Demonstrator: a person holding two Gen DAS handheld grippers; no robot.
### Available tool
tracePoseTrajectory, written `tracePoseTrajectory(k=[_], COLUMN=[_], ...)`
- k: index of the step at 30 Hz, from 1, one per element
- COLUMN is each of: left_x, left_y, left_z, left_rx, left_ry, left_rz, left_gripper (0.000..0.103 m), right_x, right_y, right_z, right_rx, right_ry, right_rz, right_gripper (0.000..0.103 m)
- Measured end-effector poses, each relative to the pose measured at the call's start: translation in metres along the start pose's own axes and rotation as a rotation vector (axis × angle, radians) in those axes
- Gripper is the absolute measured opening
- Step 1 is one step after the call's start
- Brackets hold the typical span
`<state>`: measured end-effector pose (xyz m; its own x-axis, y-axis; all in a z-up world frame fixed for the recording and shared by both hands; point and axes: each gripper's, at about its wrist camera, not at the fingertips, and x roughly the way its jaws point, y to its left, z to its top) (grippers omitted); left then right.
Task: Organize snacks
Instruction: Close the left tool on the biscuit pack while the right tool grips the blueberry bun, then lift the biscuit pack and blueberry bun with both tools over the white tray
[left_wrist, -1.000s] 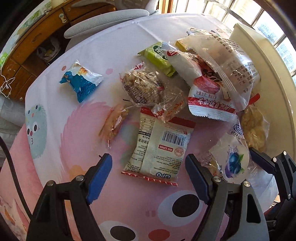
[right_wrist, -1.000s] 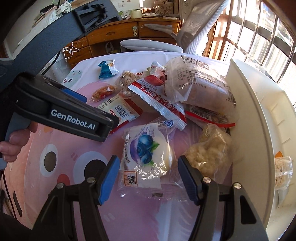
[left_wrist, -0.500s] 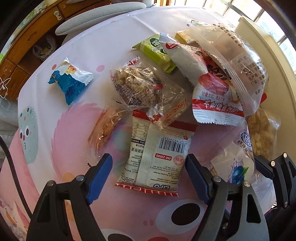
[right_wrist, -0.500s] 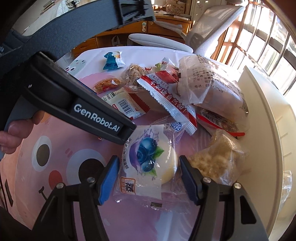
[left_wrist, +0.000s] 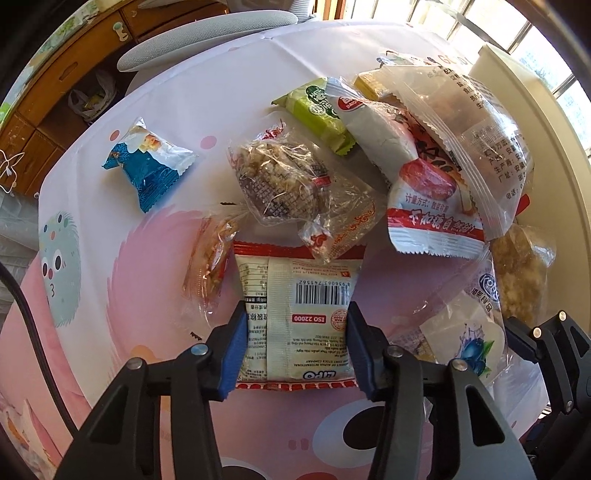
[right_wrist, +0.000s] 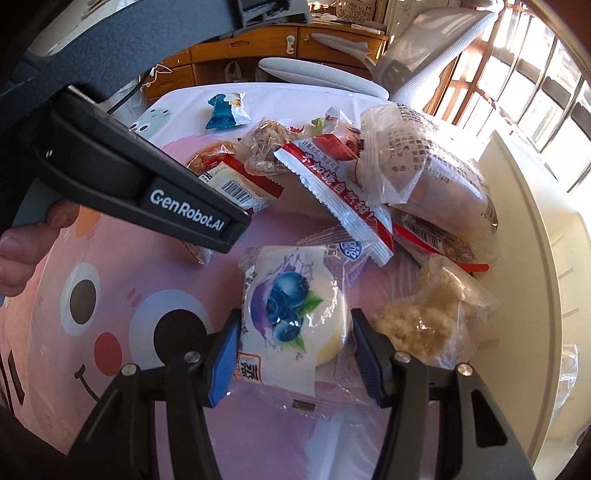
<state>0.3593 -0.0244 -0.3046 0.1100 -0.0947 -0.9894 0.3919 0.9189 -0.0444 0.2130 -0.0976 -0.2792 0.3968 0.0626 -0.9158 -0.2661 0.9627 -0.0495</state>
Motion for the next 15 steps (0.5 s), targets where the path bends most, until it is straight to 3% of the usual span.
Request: tracePoseTrajectory(k=[15], left_x=[-0.026], left_y=[0.020], left_z=[-0.032], left_rx=[-0.067], left_ry=[-0.013], left_rz=[0.017], left_gripper=[0.044], right_x=[-0.011], right_y=[-0.004], right_z=[-0.002], right_rx=[0.037], right_ry=[0.039], right_rz=[0.034], right_gripper=[0.056])
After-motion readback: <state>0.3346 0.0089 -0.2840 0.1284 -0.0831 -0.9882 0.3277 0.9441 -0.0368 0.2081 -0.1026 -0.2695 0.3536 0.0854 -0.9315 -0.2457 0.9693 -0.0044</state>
